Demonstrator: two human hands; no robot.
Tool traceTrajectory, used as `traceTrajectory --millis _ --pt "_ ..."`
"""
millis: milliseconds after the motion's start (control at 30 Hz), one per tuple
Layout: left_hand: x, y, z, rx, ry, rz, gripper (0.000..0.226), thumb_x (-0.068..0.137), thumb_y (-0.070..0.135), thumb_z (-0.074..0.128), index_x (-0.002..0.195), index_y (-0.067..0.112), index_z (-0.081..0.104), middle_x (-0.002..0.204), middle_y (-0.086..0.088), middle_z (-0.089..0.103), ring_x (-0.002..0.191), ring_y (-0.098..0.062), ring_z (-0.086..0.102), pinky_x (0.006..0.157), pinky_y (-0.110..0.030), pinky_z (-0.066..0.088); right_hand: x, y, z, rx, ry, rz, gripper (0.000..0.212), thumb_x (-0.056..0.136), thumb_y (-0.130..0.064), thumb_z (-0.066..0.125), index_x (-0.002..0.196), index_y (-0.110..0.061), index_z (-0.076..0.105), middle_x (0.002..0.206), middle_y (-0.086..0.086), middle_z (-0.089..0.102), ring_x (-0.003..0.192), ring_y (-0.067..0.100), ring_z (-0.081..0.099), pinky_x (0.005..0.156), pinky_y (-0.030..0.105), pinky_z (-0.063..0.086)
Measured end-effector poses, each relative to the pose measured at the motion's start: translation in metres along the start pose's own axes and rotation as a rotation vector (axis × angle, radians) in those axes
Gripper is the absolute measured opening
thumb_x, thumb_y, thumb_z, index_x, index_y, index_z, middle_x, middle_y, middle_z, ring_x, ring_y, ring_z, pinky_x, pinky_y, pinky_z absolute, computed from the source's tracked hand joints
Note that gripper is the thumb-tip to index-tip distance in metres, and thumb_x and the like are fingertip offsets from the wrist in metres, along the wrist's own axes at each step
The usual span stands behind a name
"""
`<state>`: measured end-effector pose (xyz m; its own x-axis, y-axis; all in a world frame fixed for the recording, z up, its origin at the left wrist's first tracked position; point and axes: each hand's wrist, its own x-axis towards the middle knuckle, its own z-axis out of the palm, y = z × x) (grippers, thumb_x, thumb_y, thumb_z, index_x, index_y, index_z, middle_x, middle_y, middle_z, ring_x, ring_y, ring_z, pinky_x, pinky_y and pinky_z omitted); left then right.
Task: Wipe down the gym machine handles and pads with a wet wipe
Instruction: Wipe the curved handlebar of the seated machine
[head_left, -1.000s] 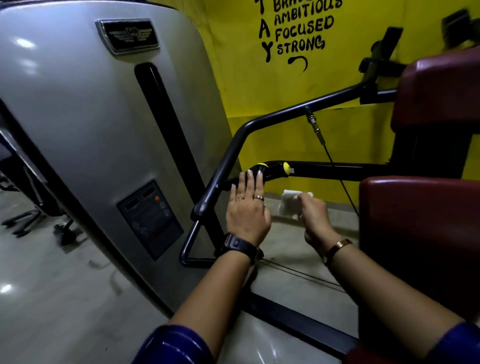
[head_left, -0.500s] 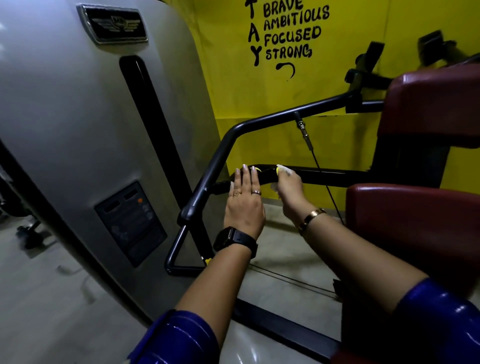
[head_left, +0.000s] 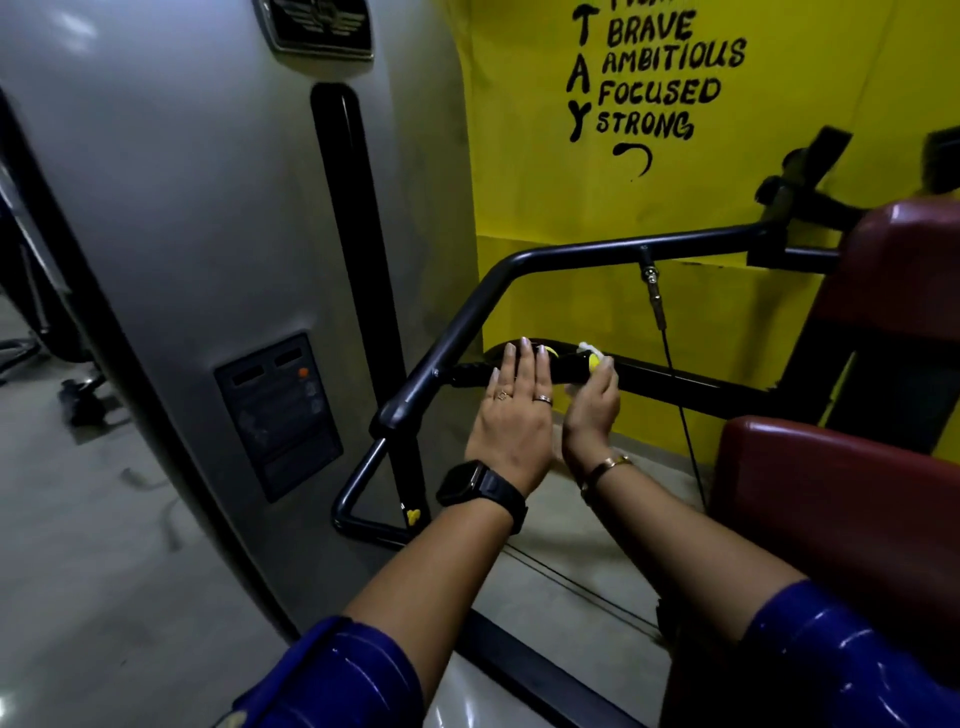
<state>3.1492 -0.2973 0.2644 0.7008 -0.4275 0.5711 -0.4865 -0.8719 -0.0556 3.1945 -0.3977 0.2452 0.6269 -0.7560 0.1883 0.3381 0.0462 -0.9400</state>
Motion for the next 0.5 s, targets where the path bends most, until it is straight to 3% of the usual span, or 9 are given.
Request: traceTrajectory --millis 67,100,167,200,300,367,433,500 --pt "0.0 0.0 0.002 0.014 0.002 0.004 0.066 0.086 0.015 0.019 0.15 -0.001 0.024 0.155 -0.023 0.027 0.145 -0.035 0.026 0.115 -0.041 0.026 0.016 -0.022 0.007 0.094 0.017 0.257 0.036 0.104 -0.028 0.034 0.102 -0.008 0.064 0.104 0.005 0.062 0.099 0.02 0.055 0.087 0.03 0.045" --pt "0.0 0.0 0.001 0.011 0.0 0.006 0.066 0.086 0.014 0.02 0.149 -0.002 0.025 0.155 -0.023 0.029 0.144 -0.035 0.028 0.115 -0.041 0.026 0.021 -0.032 0.009 0.057 -0.019 0.271 0.038 0.103 -0.027 0.035 0.089 -0.01 0.066 0.096 0.005 0.065 0.094 0.021 0.056 0.085 0.033 0.046" --pt "0.0 0.0 0.002 0.023 0.009 0.007 0.065 0.084 0.015 0.022 0.146 -0.002 0.034 0.151 -0.023 0.037 0.141 -0.035 0.035 0.112 -0.041 0.031 0.023 -0.041 0.008 -0.111 -0.108 0.1 0.042 0.103 -0.026 0.035 0.07 -0.019 0.061 0.081 -0.001 0.063 0.088 0.021 0.058 0.085 0.034 0.046" --pt "0.001 0.0 0.002 0.031 0.014 0.01 0.065 0.084 0.015 0.024 0.145 -0.002 0.037 0.149 -0.023 0.04 0.139 -0.035 0.038 0.111 -0.041 0.033 0.021 -0.036 0.006 -0.244 -0.153 -0.077 0.043 0.103 -0.027 0.034 0.072 -0.021 0.061 0.082 -0.002 0.063 0.089 0.022 0.059 0.085 0.035 0.045" --pt "0.001 -0.001 0.005 0.047 0.019 0.028 0.065 0.084 0.018 0.023 0.144 -0.001 0.039 0.148 -0.023 0.041 0.139 -0.034 0.039 0.111 -0.041 0.034 0.016 0.004 -0.009 -0.513 -0.239 -0.568 0.047 0.101 -0.035 0.027 0.114 -0.007 0.062 0.119 0.01 0.062 0.116 0.023 0.052 0.099 0.039 0.039" --pt "0.001 -0.001 0.004 0.043 0.029 0.025 0.063 0.086 0.019 0.022 0.143 -0.002 0.041 0.148 -0.023 0.041 0.138 -0.034 0.04 0.11 -0.041 0.036 0.01 0.025 -0.019 -0.54 -0.256 -0.707 0.056 0.101 -0.039 0.029 0.14 0.0 0.04 0.143 0.019 0.043 0.135 0.026 0.036 0.112 0.032 0.028" --pt "0.002 -0.001 0.004 0.041 0.038 0.022 0.062 0.088 0.02 0.022 0.143 -0.002 0.042 0.147 -0.024 0.042 0.138 -0.035 0.041 0.109 -0.042 0.038 0.004 0.036 -0.026 -0.458 -0.316 -0.685 0.068 0.1 -0.049 0.03 0.149 -0.002 0.021 0.152 0.02 0.03 0.14 0.026 0.029 0.112 0.017 0.024" --pt "0.002 -0.002 0.005 0.053 0.047 0.019 0.064 0.086 0.018 0.024 0.144 -0.002 0.04 0.149 -0.024 0.04 0.139 -0.035 0.039 0.11 -0.041 0.036 0.006 0.033 -0.027 -0.29 -0.375 -0.493 0.076 0.093 -0.059 0.036 0.148 -0.009 0.024 0.148 0.005 0.038 0.134 0.013 0.038 0.104 0.013 0.033"
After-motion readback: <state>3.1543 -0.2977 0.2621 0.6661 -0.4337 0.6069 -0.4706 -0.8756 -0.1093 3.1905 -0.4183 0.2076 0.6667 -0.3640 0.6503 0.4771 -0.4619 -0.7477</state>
